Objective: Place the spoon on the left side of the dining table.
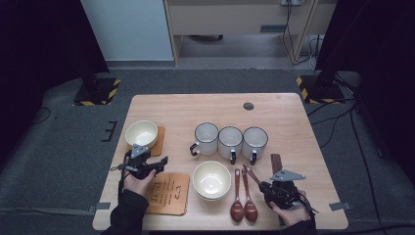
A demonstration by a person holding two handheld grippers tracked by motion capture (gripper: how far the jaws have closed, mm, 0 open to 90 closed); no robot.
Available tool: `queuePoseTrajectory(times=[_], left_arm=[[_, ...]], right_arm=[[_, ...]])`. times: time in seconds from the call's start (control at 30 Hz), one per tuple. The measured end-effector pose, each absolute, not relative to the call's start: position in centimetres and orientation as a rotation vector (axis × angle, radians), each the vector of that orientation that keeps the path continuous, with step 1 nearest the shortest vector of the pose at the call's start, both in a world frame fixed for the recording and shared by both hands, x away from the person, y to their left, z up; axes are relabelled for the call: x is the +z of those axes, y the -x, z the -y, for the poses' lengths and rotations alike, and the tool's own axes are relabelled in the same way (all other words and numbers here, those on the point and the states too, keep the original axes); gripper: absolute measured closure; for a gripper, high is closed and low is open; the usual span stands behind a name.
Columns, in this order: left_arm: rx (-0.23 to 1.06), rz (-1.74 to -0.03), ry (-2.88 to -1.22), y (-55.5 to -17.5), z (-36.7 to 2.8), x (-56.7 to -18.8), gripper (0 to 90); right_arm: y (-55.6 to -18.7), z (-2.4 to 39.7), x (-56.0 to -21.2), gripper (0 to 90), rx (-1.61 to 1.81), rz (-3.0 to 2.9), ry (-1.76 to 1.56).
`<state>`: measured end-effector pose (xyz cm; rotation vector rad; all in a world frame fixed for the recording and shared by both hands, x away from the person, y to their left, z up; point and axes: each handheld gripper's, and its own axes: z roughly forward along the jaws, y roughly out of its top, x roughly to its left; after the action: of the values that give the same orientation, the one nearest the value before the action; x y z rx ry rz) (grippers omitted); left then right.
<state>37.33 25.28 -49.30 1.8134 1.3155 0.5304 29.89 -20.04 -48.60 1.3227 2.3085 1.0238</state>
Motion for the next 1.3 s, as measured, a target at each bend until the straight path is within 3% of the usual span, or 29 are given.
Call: queuePoseTrajectory(times=[1.3], left_arm=[[0.468, -1.087, -1.733, -35.4, -21.0, -44.1, 25.2]], right_arm=[[-30.5, 20.4, -44.3, 81.1, 1.245, -2.175, -1.185]])
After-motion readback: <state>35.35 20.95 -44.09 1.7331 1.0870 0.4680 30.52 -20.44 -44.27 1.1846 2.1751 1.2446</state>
